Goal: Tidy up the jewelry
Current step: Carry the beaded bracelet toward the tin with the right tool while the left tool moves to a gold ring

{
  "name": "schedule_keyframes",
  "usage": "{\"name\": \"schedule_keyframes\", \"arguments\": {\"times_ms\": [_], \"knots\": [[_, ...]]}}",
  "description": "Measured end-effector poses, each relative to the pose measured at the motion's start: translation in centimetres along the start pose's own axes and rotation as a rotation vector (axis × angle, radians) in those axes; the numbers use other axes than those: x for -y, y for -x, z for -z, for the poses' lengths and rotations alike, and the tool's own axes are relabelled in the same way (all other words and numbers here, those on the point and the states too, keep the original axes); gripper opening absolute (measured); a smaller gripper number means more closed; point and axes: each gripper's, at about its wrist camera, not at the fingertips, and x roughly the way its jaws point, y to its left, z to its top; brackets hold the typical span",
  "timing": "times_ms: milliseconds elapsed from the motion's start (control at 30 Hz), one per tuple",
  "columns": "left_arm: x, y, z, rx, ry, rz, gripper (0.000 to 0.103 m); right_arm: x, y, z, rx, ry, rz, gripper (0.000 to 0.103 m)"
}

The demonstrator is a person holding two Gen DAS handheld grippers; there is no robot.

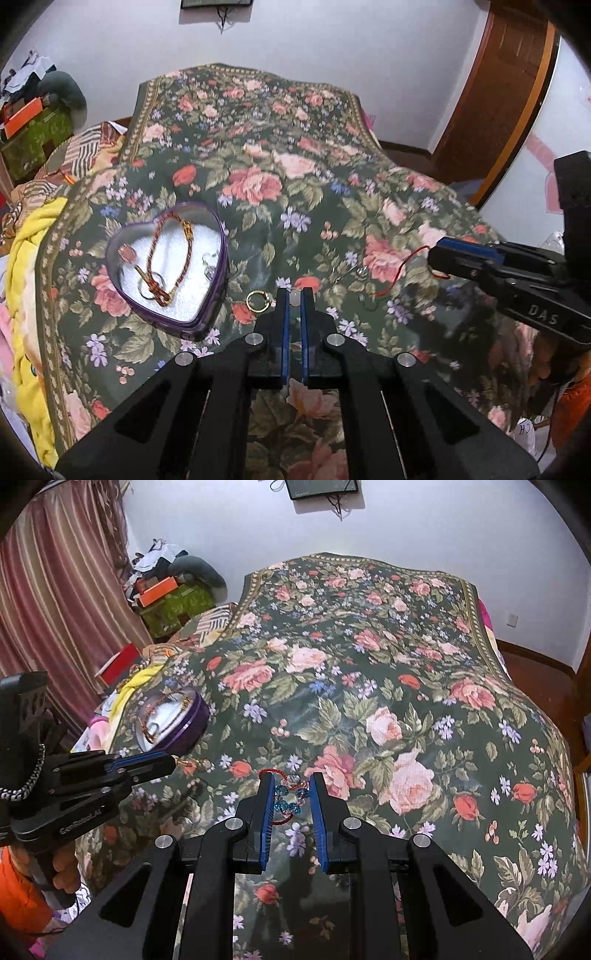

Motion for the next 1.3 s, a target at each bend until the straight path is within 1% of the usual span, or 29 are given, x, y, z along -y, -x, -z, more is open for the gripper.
{"name": "schedule_keyframes", "arguments": {"times_ms": [233, 400, 433, 733, 867, 967, 1000, 1033, 1100, 1133, 1300], "knots": [[-0.8, 3.0, -0.9, 0.070, 0.018, 0.000, 0.003, -1.3, 0.8, -1.2, 0.041, 0.011, -0.023, 0.017], [-2.0, 4.7, -1.2, 0.113, 0.033, -0.039, 0.002, -2.6, 1.1, -2.1, 0.069, 0.029, -0.042, 0.017], [-2.3, 4.9, -1.2, 0.119, 0.036, -0.046, 0.000, -2.9, 1.1, -2.3, 0.073, 0.032, -0.046, 0.017], [-4.8, 6.2, -1.3, 0.152, 0.072, -0.074, 0.000, -5.9, 1.0, -4.5, 0.118, 0.075, -0.086, 0.017], [-5.1, 5.6, -0.8, 0.107, 0.061, -0.052, 0.001, -6.7, 0.6, -4.9, 0.122, 0.084, -0.098, 0.017], [-4.9, 4.2, 0.2, 0.047, 0.046, -0.056, 0.007, -6.8, 0.2, -4.8, 0.113, 0.079, -0.101, 0.017], [-5.0, 3.7, 0.4, 0.032, 0.048, -0.056, 0.013, -6.7, 0.0, -4.7, 0.106, 0.077, -0.101, 0.017], [-5.1, 3.1, 0.8, 0.010, 0.054, -0.053, 0.022, -6.6, -0.1, -4.6, 0.101, 0.076, -0.100, 0.017], [-5.1, 2.0, 1.5, -0.023, 0.063, -0.053, 0.033, -6.4, -0.4, -4.4, 0.092, 0.072, -0.098, 0.017], [-5.1, 1.5, 1.9, -0.037, 0.062, -0.058, 0.034, -6.3, -0.4, -4.3, 0.089, 0.071, -0.097, 0.017], [-4.7, -0.8, 2.8, -0.092, 0.047, -0.093, 0.034, -5.7, -0.5, -4.0, 0.080, 0.055, -0.096, 0.017]]}}
